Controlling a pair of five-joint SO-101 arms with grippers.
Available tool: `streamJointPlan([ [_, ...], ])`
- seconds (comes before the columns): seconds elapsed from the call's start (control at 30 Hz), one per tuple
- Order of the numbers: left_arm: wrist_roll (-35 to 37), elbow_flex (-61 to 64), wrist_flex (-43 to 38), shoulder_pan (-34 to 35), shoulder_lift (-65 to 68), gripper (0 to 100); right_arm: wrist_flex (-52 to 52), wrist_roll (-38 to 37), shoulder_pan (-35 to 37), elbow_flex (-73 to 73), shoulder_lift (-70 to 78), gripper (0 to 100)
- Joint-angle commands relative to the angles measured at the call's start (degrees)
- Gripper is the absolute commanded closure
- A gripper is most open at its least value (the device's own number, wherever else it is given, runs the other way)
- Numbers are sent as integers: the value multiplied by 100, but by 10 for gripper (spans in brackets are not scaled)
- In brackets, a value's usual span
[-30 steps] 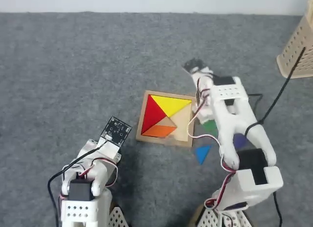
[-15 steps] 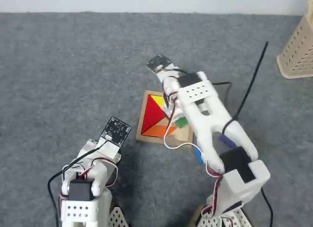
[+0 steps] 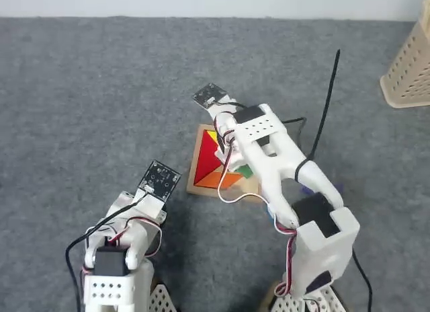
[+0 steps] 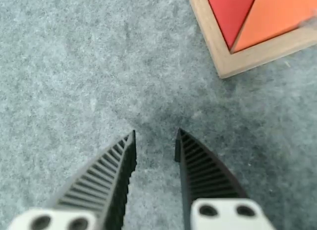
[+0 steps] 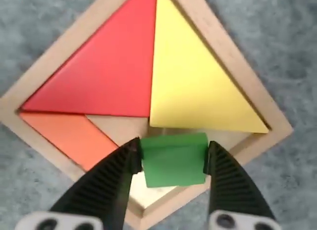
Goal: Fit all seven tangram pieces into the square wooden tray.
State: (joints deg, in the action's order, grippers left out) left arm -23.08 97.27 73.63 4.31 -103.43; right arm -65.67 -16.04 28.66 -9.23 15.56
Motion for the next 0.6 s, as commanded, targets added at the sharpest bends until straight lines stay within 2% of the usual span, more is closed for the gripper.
streamJointPlan([
  [0.0, 44, -75, 0, 26, -123, 878, 92, 62, -13, 343, -295, 791],
  [0.27, 44, -75, 0, 26, -123, 878, 22, 70, -40, 299, -681, 787],
  [0.47, 44, -75, 0, 26, -123, 878, -101, 396, -382, 167, -1437, 998],
  [0.57, 44, -75, 0, 26, -123, 878, 295, 466, -514, -440, -1798, 992],
])
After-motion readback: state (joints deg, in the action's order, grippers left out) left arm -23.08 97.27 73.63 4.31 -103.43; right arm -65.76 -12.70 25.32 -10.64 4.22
